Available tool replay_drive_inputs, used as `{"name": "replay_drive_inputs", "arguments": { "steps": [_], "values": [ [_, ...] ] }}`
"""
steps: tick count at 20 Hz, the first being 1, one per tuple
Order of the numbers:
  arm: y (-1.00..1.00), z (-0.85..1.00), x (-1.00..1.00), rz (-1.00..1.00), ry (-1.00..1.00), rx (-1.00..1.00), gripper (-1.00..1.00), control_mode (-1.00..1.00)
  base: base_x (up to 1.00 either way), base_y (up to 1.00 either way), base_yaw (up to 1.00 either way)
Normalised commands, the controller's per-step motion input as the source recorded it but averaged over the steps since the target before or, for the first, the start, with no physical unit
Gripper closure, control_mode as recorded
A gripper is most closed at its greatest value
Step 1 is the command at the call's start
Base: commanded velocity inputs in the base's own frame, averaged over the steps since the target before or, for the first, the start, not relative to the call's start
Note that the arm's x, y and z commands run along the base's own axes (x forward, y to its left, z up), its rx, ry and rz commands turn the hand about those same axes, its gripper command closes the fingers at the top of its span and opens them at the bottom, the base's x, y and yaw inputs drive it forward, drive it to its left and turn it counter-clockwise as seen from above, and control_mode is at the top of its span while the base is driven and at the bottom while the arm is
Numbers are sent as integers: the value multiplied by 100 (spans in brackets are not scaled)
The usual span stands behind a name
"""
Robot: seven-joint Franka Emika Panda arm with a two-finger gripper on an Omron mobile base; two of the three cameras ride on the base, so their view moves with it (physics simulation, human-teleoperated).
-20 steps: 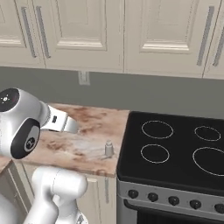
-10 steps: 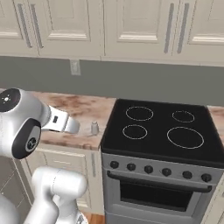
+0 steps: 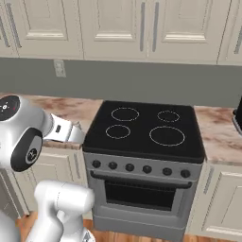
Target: Take 2 condiments from the cabinet and move them on the counter near the stove.Make sure the condiments are lined up with each other, next to each other.
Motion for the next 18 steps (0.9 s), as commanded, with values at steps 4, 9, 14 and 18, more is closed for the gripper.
{"name": "replay_drive_inputs", "arguments": {
  "steps": [4,9,14,18],
  "values": [
    [0,0,0,0,0,0,100,100,0,-96,-35],
    [0,0,0,0,0,0,100,100,-3,-100,-52],
    [0,0,0,0,0,0,100,100,-3,-77,-59],
    [0,0,0,0,0,0,100,100,-1,-55,-53]
  ]
}}
